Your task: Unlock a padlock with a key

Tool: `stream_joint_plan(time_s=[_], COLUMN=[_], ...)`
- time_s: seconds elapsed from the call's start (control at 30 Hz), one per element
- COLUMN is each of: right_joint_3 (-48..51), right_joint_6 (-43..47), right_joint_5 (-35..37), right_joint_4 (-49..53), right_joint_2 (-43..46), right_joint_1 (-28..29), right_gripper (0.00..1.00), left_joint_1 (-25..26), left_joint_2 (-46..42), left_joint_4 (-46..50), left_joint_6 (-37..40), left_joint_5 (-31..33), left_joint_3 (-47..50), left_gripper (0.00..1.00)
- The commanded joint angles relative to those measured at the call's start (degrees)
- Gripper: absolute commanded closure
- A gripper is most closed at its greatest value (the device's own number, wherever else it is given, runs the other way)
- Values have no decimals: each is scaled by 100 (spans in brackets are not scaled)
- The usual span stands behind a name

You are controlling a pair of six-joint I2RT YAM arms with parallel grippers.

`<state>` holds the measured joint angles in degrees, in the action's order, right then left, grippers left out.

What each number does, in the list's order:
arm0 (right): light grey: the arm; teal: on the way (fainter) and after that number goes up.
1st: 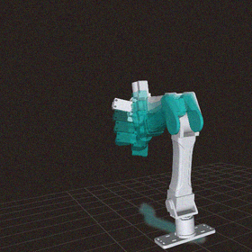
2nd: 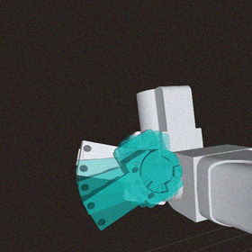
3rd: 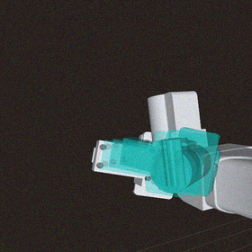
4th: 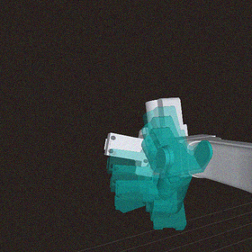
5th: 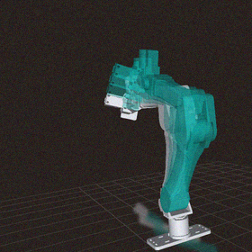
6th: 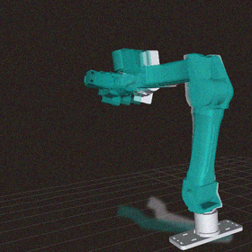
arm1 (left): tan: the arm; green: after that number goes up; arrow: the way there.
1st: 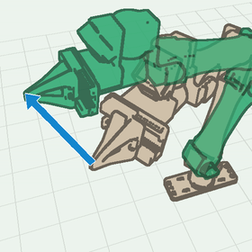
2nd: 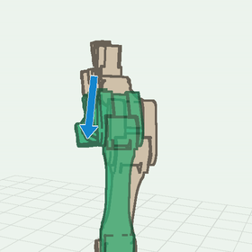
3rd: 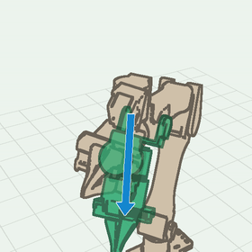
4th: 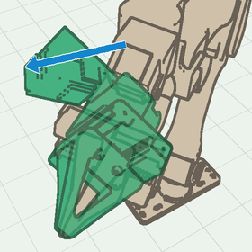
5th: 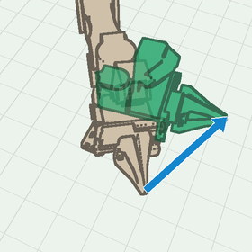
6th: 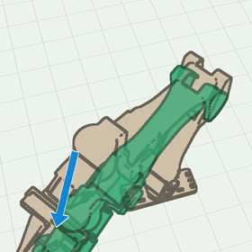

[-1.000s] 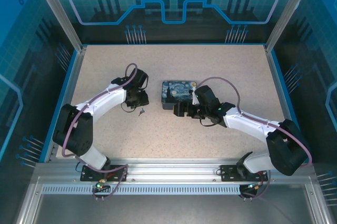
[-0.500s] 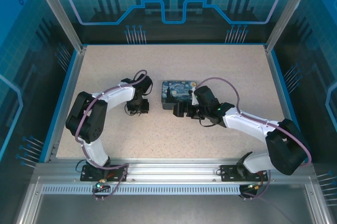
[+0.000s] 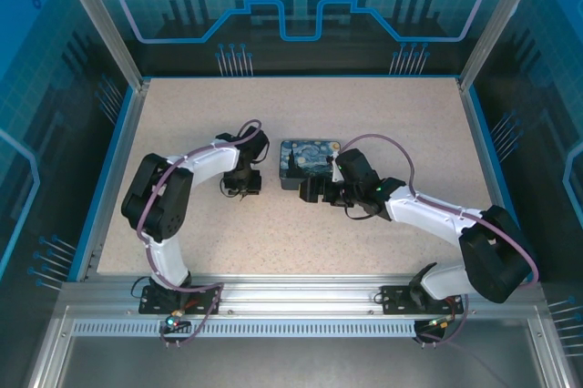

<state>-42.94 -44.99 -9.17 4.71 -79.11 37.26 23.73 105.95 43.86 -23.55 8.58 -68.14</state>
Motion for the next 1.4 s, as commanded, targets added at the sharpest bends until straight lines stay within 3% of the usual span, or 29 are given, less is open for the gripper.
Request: stream_joint_plan(time_s=[0.0,0.2,0.37,0.53,0.87,1.1,1.37], right_joint_3=[31,31,31,22,-69,-82,-163], right_joint_6=[-53,-41,-29,32,91,52,-798], right_joint_5=[56,72,76,-3,-153,-315,-985], right_joint_4=[40,87,144,197,285,92,-440], right_joint_2=[-71,-9,58,186,376,405,400], right_joint_1=[89,89,89,89,167,311,23], right_gripper=[11,11,11,11,11,12,16], left_joint_1=[35,32,35,43,196,393,849], left_joint_2=[127,297,341,-89,-2062,-3106,-4188], left_joint_4=[168,160,114,72,-735,-1861,-3267], left_joint_6=[129,162,231,79,-779,-1210,-432], left_joint_5=[118,169,132,-39,-963,-1718,-1897], left_joint_3=[-127,-176,-172,-23,915,1568,2499], left_gripper=[64,75,100,100,100,100,100])
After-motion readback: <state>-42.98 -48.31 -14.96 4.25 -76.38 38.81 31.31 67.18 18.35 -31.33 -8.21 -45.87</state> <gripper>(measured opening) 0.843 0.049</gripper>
